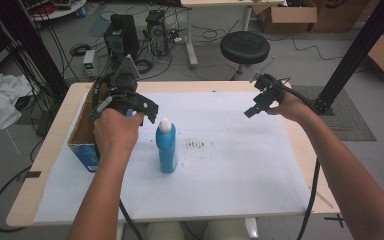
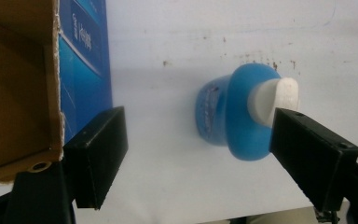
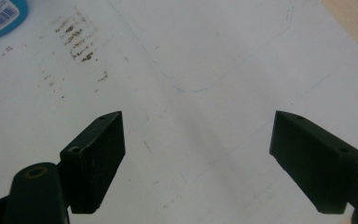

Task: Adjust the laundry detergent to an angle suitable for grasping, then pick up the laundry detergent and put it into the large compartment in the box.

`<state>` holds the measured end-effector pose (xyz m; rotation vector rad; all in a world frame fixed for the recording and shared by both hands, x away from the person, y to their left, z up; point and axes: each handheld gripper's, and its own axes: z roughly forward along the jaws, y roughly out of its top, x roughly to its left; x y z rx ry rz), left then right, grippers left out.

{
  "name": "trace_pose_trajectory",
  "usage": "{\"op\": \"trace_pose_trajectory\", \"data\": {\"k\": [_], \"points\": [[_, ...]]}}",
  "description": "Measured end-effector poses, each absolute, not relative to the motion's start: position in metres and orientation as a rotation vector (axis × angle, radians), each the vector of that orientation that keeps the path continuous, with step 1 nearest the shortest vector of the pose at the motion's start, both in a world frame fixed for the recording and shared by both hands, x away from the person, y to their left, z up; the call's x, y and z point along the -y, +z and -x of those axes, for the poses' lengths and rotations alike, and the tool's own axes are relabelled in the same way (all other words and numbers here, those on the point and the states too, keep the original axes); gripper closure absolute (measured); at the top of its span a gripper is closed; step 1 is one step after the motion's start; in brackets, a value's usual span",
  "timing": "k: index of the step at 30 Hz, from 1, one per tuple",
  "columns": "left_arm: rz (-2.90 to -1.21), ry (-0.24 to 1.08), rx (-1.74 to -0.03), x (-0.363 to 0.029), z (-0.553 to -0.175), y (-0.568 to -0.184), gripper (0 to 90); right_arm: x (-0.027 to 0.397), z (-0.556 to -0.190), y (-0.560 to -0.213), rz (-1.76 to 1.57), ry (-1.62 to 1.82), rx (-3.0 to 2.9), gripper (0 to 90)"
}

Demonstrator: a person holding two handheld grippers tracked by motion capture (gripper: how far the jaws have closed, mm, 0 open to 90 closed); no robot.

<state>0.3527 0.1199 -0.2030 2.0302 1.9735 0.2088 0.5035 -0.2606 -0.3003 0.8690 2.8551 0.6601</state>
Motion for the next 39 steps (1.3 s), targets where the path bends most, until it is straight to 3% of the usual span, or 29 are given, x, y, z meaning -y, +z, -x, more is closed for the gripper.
{"op": "trace_pose_trajectory", "data": {"k": [39], "points": [[-2.01, 0.213, -1.975, -0.085, -0.34, -0.202, 20.2, 0.257, -0.497, -0.297, -0.854, 0.673, -2.849, 17.5]]}}
